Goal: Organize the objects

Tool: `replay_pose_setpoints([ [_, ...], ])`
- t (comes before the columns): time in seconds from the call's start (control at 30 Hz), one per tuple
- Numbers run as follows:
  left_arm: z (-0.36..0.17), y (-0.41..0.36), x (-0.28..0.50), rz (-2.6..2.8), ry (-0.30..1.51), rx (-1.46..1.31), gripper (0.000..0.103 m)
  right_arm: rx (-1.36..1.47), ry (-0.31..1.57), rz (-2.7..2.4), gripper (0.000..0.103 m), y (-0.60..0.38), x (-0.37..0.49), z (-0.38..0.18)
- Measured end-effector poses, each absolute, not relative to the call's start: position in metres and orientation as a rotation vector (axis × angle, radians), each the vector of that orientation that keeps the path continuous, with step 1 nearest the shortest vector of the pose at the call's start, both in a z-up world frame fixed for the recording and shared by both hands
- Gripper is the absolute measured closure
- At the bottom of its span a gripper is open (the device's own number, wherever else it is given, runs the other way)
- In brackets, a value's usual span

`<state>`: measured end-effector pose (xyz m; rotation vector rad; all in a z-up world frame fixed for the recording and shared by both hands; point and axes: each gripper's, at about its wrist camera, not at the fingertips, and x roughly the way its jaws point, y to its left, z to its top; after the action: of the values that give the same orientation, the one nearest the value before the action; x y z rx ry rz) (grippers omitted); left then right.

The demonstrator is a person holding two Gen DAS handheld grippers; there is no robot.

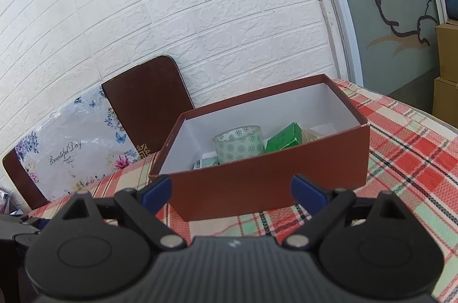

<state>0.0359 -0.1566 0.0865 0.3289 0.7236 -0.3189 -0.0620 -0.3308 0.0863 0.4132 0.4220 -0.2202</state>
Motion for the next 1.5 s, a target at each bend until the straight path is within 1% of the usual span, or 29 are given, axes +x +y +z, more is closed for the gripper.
replay_pose_setpoints([
  [1.5, 0.0829, -0.1507, 0.0337, -0.300, 0.731, 0.320, 0.000, 0.396, 0.445, -0.213, 0.009, -0.3254, -0.0593, 0.0810],
])
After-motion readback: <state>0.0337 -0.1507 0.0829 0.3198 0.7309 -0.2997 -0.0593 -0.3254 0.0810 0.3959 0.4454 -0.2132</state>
